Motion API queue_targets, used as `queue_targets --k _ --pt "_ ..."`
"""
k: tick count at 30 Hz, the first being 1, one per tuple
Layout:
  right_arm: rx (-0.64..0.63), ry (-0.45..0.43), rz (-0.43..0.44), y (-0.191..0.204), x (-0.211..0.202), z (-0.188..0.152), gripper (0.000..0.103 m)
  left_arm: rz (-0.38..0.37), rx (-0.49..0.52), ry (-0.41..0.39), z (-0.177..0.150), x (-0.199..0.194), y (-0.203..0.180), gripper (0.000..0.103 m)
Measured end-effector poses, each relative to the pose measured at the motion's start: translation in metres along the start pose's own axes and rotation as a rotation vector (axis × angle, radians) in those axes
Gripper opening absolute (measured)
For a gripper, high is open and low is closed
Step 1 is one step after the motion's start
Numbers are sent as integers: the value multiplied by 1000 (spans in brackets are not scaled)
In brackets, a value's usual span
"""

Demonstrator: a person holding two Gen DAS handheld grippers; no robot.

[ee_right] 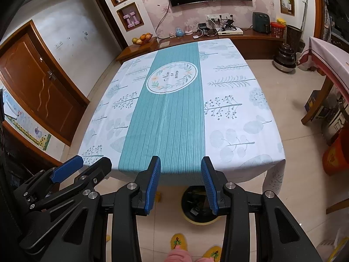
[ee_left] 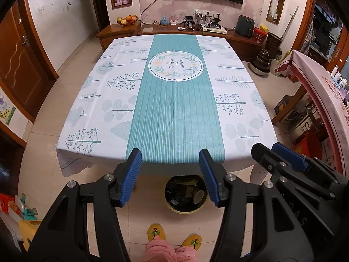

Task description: Collect trash

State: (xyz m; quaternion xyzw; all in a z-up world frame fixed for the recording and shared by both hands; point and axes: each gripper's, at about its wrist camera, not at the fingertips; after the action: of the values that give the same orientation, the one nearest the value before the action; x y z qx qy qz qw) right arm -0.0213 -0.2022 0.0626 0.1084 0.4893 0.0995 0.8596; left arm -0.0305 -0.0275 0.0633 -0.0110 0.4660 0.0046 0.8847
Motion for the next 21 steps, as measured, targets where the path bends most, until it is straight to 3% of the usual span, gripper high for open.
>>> queue_targets --k 21 --pt "-17 2 6 7 1 -7 39 24 -4 -2 -12 -10 7 52"
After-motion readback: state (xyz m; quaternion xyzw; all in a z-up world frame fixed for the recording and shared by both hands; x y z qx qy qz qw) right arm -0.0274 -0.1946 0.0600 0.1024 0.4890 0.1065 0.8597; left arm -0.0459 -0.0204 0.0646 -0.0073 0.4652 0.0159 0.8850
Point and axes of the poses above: each gripper's, at about its wrist camera, not at the fingertips, and x roughly the way its jaws point, y to its left, z to its top, and after that the axes turned 2 degrees about z, right-handed
